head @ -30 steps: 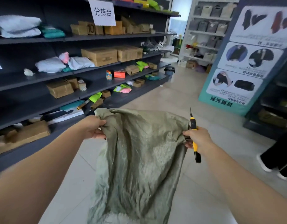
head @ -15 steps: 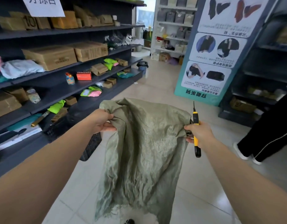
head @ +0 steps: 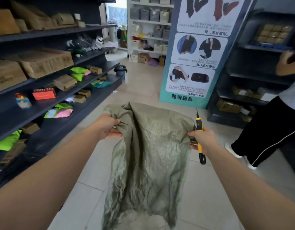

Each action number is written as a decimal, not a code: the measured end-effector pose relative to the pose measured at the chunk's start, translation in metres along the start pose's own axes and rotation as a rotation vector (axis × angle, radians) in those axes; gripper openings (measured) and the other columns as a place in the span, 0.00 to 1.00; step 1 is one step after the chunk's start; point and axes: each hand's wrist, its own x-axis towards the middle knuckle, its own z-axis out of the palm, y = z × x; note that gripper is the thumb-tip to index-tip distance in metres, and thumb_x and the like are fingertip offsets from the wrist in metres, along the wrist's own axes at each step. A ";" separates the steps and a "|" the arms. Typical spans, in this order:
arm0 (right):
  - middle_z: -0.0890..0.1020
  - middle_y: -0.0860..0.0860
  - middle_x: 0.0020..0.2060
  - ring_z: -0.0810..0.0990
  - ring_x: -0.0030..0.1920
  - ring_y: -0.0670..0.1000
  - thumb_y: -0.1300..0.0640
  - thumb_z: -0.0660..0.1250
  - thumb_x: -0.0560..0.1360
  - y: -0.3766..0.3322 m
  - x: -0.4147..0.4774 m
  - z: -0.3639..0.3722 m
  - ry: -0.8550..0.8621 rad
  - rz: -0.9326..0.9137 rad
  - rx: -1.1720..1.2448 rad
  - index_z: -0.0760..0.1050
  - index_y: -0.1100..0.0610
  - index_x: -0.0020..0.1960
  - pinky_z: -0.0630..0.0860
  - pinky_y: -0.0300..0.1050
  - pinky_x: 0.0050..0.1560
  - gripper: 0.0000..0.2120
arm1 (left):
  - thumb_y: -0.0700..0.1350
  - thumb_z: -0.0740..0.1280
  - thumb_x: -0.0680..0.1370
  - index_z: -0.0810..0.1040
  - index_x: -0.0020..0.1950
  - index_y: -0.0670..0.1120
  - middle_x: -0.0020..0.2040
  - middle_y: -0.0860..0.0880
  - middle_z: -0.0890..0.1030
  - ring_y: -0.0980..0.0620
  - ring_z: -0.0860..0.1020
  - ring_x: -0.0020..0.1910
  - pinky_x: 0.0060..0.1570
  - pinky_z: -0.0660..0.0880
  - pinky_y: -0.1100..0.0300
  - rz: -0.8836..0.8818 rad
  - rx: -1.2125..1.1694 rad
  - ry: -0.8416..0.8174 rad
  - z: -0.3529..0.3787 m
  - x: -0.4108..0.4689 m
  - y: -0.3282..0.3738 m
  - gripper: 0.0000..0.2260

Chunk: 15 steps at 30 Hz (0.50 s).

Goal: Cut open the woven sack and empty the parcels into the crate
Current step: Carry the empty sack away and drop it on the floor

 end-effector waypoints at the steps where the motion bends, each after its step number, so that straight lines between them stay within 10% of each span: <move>1: 0.80 0.61 0.43 0.79 0.42 0.59 0.66 0.70 0.71 -0.005 0.017 0.004 0.005 0.004 0.004 0.76 0.60 0.47 0.80 0.61 0.50 0.07 | 0.37 0.58 0.81 0.71 0.59 0.44 0.42 0.44 0.79 0.49 0.81 0.30 0.21 0.78 0.59 0.002 0.002 0.000 0.005 0.019 0.007 0.08; 15: 0.78 0.61 0.41 0.77 0.40 0.59 0.67 0.70 0.70 -0.100 0.295 0.037 0.006 0.034 -0.021 0.75 0.61 0.47 0.79 0.63 0.50 0.08 | 0.38 0.58 0.81 0.70 0.59 0.43 0.43 0.44 0.80 0.51 0.82 0.26 0.22 0.78 0.58 -0.039 0.019 -0.029 0.096 0.288 0.123 0.08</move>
